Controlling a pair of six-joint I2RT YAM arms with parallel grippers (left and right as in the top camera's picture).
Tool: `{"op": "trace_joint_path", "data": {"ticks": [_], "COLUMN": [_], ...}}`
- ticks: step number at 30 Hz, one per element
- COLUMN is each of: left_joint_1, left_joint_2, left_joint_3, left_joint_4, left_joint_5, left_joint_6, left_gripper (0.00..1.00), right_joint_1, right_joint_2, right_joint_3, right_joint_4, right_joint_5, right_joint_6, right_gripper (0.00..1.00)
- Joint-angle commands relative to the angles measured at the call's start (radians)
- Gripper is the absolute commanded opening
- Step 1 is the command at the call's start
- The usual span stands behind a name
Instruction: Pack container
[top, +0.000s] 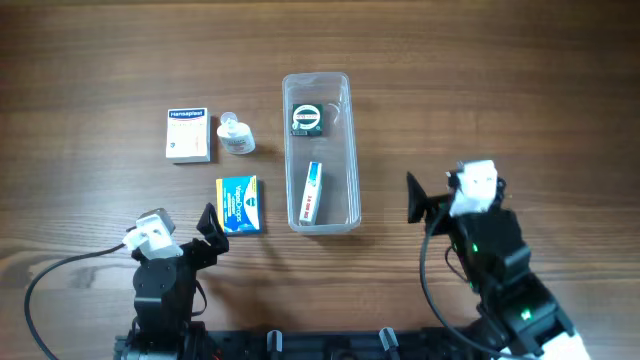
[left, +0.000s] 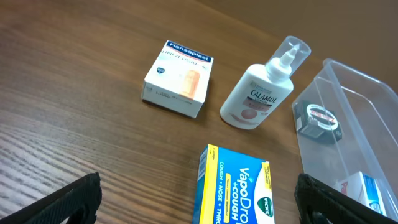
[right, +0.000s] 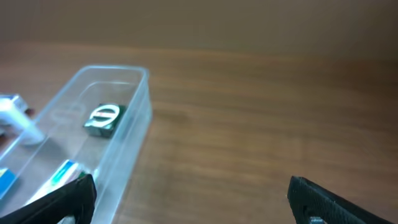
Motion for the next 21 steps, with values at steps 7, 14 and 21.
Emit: {"op": "trace_joint_path", "data": {"ticks": [7, 14, 21], "left_joint_1": [0.005, 0.005, 0.005], "left_joint_2": [-0.011, -0.011, -0.011], "left_joint_3": [-0.003, -0.003, -0.003], "left_joint_4": [0.003, 0.003, 0.003], "left_joint_5": [0.005, 0.005, 0.005], "left_joint_6": [0.012, 0.012, 0.012], "left_gripper": [1.0, 1.0, 1.0], "right_joint_1": [-0.231, -0.396, -0.441], "right_joint_2": [-0.265, -0.365, -0.439], "right_joint_3": [-0.223, -0.23, -0.23], "right_joint_4": [0.064, -0.079, -0.213], "right_joint_5": [-0.243, -0.356, -0.316], "right_joint_6": [-0.14, -0.157, -0.159], "right_gripper": [1.0, 1.0, 1.0]}}
